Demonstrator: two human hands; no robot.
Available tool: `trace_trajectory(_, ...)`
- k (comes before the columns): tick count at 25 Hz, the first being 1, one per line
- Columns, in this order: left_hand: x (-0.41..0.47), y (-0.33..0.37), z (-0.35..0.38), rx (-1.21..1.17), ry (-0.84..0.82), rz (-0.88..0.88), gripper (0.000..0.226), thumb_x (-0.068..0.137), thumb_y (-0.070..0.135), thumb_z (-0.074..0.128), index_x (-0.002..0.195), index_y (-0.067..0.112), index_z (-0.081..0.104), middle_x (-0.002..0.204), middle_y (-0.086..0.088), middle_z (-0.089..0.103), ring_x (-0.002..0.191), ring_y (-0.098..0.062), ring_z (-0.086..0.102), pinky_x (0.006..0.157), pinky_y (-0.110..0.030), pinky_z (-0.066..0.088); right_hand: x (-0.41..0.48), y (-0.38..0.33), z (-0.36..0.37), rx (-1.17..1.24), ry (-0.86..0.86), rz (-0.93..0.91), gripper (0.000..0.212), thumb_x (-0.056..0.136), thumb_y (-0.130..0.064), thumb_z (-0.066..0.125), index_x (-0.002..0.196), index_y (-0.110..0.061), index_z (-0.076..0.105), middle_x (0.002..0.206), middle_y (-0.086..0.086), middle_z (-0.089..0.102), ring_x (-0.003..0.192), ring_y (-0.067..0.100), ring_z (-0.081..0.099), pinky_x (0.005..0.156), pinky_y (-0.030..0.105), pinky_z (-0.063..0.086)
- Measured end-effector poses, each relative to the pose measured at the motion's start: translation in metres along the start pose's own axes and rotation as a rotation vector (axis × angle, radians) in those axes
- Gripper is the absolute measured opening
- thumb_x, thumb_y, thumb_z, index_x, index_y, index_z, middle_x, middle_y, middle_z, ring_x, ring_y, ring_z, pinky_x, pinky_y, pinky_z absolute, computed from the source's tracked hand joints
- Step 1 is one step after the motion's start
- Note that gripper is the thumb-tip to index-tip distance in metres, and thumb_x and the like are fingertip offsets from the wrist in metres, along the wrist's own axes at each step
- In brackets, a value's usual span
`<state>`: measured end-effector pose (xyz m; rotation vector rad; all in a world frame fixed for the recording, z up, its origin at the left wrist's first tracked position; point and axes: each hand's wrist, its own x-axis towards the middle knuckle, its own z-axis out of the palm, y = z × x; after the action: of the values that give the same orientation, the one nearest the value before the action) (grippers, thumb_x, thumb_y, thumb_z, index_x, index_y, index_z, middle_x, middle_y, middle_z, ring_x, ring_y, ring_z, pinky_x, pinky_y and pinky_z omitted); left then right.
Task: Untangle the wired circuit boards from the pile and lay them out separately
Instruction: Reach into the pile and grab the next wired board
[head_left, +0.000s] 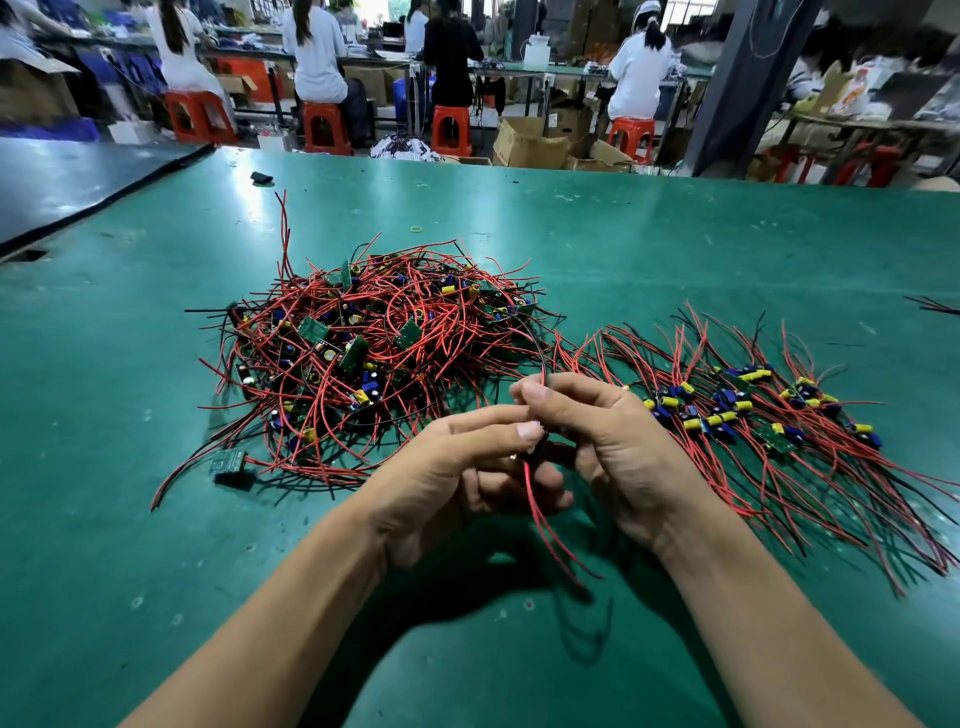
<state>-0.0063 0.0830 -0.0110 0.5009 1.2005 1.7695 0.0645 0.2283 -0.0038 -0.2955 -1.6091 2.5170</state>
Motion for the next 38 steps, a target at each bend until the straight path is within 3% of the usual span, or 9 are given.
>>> trace_trajectory(3, 0.002, -0.004, -0.003, 0.144, 0.102, 0.065, 0.034, 0.080, 0.027, 0.073, 0.103, 0.002, 0.072, 0.095, -0.018, 0.074, 0.079, -0.029, 0.072, 0.085, -0.041, 0.056, 0.003, 0.003, -0.002, -0.073, 0.032, 0.007, 0.019, 0.061, -0.028, 0.085, 0.074, -0.018, 0.075, 0.072, 0.005, 0.070, 0.060, 0.015, 0.065, 0.056, 0.029, 0.054)
trace_trajectory(5, 0.003, -0.006, -0.004, 0.206, 0.139, 0.078, 0.030, 0.082, 0.027, 0.070, 0.099, 0.003, 0.074, 0.097, -0.017, 0.075, 0.080, -0.027, 0.072, 0.086, -0.040, 0.056, 0.005, 0.006, -0.004, -0.110, 0.042, 0.033, 0.020, 0.060, -0.032, 0.086, 0.069, -0.019, 0.072, 0.071, 0.002, 0.069, 0.061, 0.014, 0.065, 0.051, 0.026, 0.053)
trace_trajectory(8, 0.004, -0.006, -0.004, 0.184, 0.184, 0.057, 0.013, 0.087, 0.009, 0.065, 0.090, 0.004, 0.076, 0.087, -0.020, 0.074, 0.069, -0.026, 0.072, 0.077, -0.038, 0.059, 0.005, 0.008, -0.007, -0.167, 0.061, 0.088, 0.024, 0.059, -0.036, 0.087, 0.072, -0.021, 0.075, 0.077, 0.002, 0.070, 0.063, 0.013, 0.063, 0.052, 0.023, 0.052)
trace_trajectory(13, 0.006, -0.011, 0.000, 0.173, 0.233, 0.079, 0.025, 0.093, 0.003, 0.057, 0.079, 0.006, 0.077, 0.075, -0.019, 0.072, 0.058, -0.024, 0.069, 0.061, -0.030, 0.059, 0.004, 0.007, -0.010, -0.235, 0.047, 0.049, 0.018, 0.068, -0.028, 0.083, 0.082, -0.017, 0.079, 0.079, 0.007, 0.071, 0.061, 0.016, 0.064, 0.055, 0.028, 0.056)
trace_trajectory(17, 0.010, -0.011, 0.000, 0.138, 0.251, 0.069, 0.024, 0.093, 0.007, 0.058, 0.077, 0.004, 0.076, 0.070, -0.018, 0.069, 0.055, -0.025, 0.065, 0.058, -0.027, 0.057, 0.004, 0.011, -0.006, -0.166, 0.174, -0.051, 0.014, 0.080, -0.016, 0.082, 0.086, -0.006, 0.073, 0.067, 0.012, 0.064, 0.047, 0.019, 0.058, 0.046, 0.027, 0.051)
trace_trajectory(22, 0.011, -0.010, 0.003, 0.152, 0.236, 0.064, 0.024, 0.092, 0.012, 0.061, 0.073, 0.005, 0.074, 0.067, -0.015, 0.066, 0.052, -0.024, 0.060, 0.054, -0.025, 0.052, 0.014, 0.014, -0.009, -0.327, 0.412, -0.248, 0.015, 0.081, -0.019, 0.082, 0.071, -0.016, 0.071, 0.063, -0.002, 0.062, 0.054, 0.010, 0.053, 0.052, 0.020, 0.043)
trace_trajectory(29, 0.010, -0.012, 0.003, 0.191, 0.206, 0.040, 0.017, 0.090, 0.003, 0.061, 0.078, -0.003, 0.070, 0.064, -0.013, 0.066, 0.052, -0.020, 0.059, 0.047, -0.026, 0.050, 0.022, 0.009, -0.023, 0.026, 0.683, -0.287, 0.024, 0.084, -0.006, 0.078, 0.070, -0.019, 0.063, 0.053, -0.008, 0.057, 0.040, 0.004, 0.046, 0.042, 0.018, 0.041)
trace_trajectory(35, 0.008, -0.013, -0.004, 0.254, 0.273, 0.070, 0.022, 0.090, 0.008, 0.063, 0.071, 0.003, 0.073, 0.066, -0.017, 0.065, 0.055, -0.026, 0.057, 0.052, -0.027, 0.049, 0.019, 0.005, -0.024, 0.058, 0.671, -0.333, 0.021, 0.086, -0.005, 0.075, 0.076, -0.018, 0.063, 0.054, -0.007, 0.058, 0.041, 0.005, 0.049, 0.043, 0.020, 0.044)
trace_trajectory(38, 0.009, -0.013, -0.007, 0.239, 0.286, 0.098, 0.025, 0.091, 0.009, 0.062, 0.070, 0.004, 0.073, 0.065, -0.016, 0.065, 0.054, -0.026, 0.058, 0.052, -0.026, 0.051, 0.018, 0.000, -0.021, 0.226, 0.646, -0.255, 0.019, 0.089, -0.007, 0.072, 0.079, -0.017, 0.060, 0.054, -0.005, 0.061, 0.045, 0.004, 0.057, 0.044, 0.019, 0.050)
